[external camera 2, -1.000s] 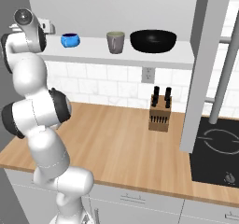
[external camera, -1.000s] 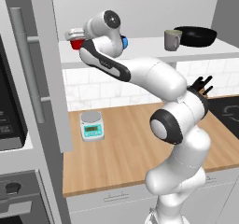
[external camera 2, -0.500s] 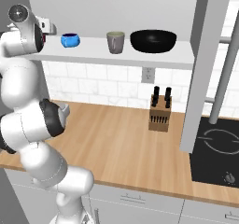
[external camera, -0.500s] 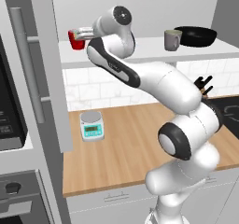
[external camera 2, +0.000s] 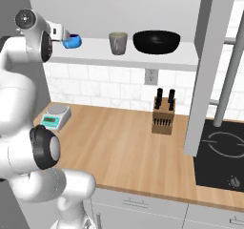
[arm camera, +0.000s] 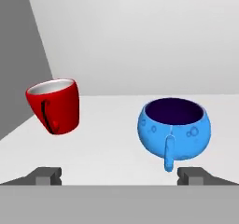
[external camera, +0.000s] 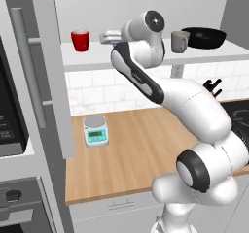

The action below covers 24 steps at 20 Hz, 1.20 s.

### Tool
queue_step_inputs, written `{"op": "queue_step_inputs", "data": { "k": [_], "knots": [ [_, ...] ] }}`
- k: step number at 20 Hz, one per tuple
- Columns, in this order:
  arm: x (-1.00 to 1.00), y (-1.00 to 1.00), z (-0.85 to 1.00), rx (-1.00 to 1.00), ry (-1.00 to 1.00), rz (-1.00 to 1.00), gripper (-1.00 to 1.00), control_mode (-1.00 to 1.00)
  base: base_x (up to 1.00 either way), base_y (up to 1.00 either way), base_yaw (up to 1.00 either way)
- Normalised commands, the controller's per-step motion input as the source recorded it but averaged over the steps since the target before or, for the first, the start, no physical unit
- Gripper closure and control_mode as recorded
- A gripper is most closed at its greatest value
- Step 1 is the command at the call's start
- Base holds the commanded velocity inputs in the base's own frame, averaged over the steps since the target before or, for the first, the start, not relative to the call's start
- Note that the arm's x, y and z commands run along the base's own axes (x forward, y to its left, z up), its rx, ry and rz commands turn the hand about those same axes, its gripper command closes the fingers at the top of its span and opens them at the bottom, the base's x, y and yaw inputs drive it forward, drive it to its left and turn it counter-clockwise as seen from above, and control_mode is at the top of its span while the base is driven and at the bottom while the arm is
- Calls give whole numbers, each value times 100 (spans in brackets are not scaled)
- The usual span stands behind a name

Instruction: Gather all objects into one cabinet and sort the glasses and bowls to opposite sides.

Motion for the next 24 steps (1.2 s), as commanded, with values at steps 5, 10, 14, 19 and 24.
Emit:
{"op": "queue_step_inputs", "data": {
  "k": [5, 10, 14, 19, 24],
  "knots": [
    [-29, -98, 0, 7, 4, -9, -100, -100, 0, 0, 0],
    [-24, -98, 0, 6, 3, -10, -100, -100, 0, 0, 0],
    [-20, -73, 1, 0, 4, -14, -100, -100, 0, 0, 0],
    [-22, -49, 0, -2, 5, -12, -100, -100, 0, 0, 0],
    [-19, -49, 0, -4, 1, -5, -100, -100, 0, 0, 0]
  ]
}}
